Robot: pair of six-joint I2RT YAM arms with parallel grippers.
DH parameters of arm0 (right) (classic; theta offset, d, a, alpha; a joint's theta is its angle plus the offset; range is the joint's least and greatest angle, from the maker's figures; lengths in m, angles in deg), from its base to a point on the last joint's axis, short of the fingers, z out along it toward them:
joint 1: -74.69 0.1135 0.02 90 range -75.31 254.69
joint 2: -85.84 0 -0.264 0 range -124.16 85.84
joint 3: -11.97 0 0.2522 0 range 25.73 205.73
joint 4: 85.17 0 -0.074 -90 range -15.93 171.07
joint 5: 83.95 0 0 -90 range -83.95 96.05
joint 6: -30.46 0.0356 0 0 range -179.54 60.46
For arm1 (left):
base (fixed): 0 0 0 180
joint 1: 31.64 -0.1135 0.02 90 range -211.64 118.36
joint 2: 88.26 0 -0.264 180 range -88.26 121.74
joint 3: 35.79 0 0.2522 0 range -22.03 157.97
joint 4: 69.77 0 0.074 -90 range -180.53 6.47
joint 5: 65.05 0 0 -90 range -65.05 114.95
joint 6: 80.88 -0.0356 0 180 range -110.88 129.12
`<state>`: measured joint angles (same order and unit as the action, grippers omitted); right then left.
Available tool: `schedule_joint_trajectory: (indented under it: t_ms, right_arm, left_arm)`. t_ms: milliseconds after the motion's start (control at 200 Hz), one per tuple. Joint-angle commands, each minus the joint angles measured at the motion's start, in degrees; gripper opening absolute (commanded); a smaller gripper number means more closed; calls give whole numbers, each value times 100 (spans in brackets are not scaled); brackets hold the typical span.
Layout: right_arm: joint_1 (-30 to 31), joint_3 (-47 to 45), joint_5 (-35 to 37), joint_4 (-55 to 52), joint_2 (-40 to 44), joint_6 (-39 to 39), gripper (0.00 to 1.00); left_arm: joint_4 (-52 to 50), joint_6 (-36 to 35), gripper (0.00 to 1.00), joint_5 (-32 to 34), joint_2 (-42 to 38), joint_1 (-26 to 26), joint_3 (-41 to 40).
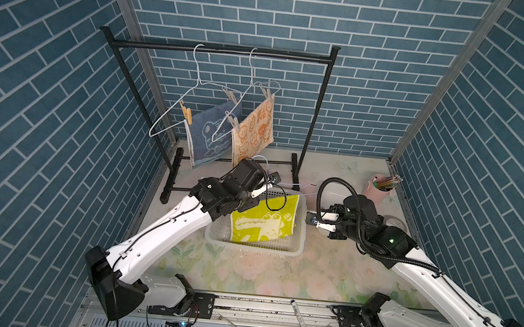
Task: Remove the clothespins securing towels to the hanger
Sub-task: Place the clothespin in the storage box.
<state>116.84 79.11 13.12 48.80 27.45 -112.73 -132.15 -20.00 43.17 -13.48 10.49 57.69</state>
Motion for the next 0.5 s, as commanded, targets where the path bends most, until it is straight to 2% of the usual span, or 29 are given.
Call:
schedule_joint_trajectory:
  t_ms: [0, 235, 315, 495]
  right_arm:
    - [-286, -285, 467, -440, -340, 335, 0]
    - [-943, -475, 104, 28, -957, 608, 1]
    - [-1038, -461, 6, 19, -1088, 658, 10]
    - [-1154, -463, 61, 102, -1040, 765, 38]
  left_arm:
    - [191, 90, 0, 50, -74, -38, -96]
    - [120, 77, 0, 70, -133, -38, -114]
    - [123, 83, 0, 52, -157, -38, -130]
    - [163, 75, 0, 25, -171, -38, -132]
